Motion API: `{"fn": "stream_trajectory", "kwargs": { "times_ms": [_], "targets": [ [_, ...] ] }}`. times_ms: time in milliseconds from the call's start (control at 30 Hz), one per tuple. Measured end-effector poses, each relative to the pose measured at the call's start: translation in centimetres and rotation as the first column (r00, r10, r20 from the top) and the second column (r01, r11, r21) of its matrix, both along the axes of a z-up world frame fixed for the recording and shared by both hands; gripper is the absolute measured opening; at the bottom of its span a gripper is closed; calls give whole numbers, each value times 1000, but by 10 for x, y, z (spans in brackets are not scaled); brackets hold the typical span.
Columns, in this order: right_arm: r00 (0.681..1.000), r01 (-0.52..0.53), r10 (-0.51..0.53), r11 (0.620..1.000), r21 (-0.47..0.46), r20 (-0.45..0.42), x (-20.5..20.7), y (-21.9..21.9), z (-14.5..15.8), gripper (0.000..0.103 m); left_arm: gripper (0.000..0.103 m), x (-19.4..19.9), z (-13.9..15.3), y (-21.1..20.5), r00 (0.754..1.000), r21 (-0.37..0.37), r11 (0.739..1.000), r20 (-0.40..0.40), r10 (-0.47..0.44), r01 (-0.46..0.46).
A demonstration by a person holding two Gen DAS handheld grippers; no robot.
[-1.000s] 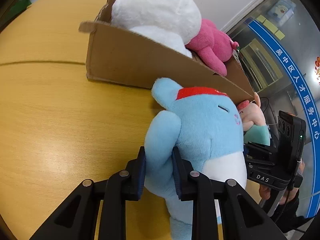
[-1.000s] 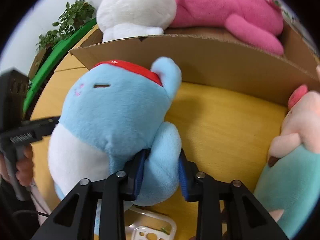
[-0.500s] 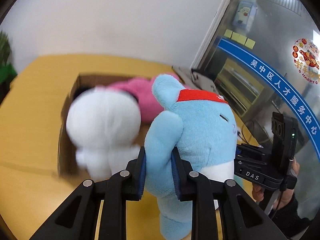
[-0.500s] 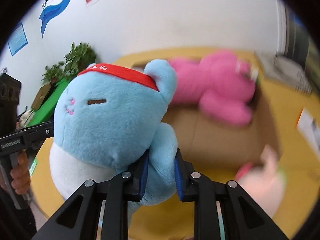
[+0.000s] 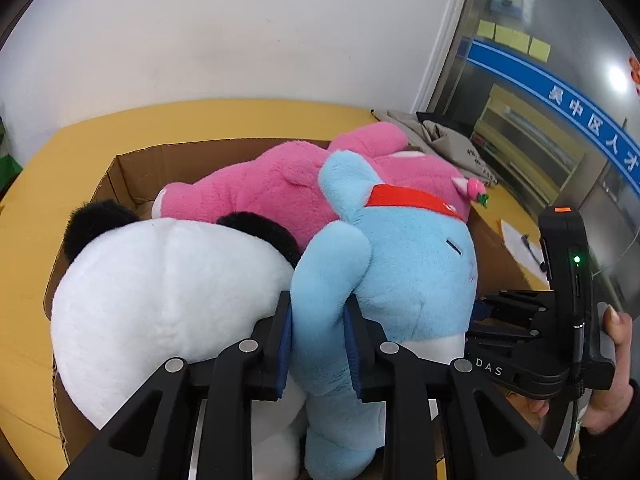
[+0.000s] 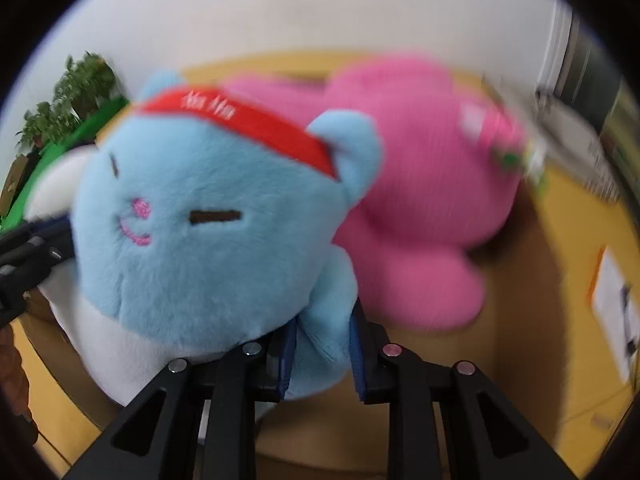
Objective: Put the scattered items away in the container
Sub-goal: 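Lift the blue cat into the box beside the white panda, then open both grippers and withdraw them from the box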
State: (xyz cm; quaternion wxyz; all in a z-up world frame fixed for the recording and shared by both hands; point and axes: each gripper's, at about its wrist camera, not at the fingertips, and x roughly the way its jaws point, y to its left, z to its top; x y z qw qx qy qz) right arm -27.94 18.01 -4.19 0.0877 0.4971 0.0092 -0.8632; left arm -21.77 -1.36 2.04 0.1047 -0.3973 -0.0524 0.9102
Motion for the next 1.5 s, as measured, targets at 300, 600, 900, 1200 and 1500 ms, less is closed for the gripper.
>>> {"fn": "stream_trajectory", "kwargs": {
  "times_ms": [300,600,900,1200,1500],
  "targets": [
    [998,16,-20,999,-51,-67,24,34,27,52,33,19,19,1,999,-30,999,-39,26,-28],
    [992,-9,-2,996,-87,-127,20,24,39,53,33,25,33,-1,997,-51,998,-72,25,-29],
    [1000,6,-5,999,-48,20,16,19,4,53,31,-12,-10,15,998,-176,984,56,32,-22],
    [999,49,-49,999,4,18,62,10,7,77,31,20,3,10,997,-162,985,42,65,-58],
    [997,80,-81,996,48,13,82,-2,3,77,29,41,-28,1,985,-185,982,163,57,-26]
  ]
}}
